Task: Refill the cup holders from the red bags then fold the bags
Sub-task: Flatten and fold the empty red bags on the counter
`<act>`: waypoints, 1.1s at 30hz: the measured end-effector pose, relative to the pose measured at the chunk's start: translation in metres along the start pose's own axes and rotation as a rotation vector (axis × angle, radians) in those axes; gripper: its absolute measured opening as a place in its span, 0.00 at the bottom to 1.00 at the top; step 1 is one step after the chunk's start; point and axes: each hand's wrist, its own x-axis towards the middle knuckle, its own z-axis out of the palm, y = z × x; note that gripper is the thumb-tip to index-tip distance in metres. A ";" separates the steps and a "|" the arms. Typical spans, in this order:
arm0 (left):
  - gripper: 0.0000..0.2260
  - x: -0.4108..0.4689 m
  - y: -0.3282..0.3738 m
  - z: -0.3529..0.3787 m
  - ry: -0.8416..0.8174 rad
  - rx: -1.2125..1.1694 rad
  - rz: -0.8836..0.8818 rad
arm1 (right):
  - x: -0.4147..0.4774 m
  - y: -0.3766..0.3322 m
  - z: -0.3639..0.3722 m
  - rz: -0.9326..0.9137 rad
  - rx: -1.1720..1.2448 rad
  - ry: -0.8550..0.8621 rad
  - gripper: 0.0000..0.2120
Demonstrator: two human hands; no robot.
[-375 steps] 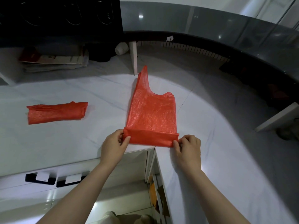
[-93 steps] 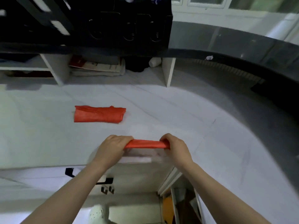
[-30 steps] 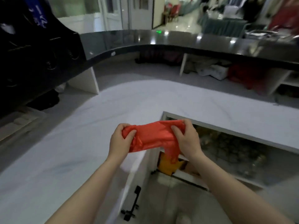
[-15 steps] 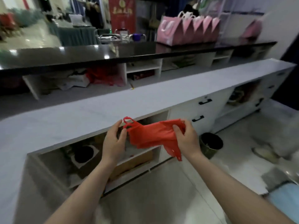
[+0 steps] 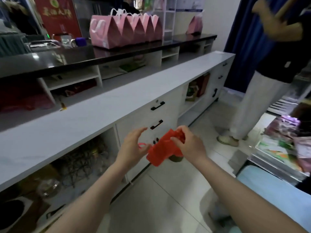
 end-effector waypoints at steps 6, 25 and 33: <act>0.18 0.075 0.031 0.080 -0.262 0.049 0.074 | 0.037 0.062 -0.012 0.059 -0.035 -0.059 0.12; 0.20 0.343 -0.041 0.224 -0.463 0.012 0.061 | 0.230 0.245 0.037 0.558 0.003 0.097 0.08; 0.22 0.423 -0.069 0.299 -0.485 0.045 -0.205 | 0.345 0.373 0.076 0.652 0.046 -0.048 0.08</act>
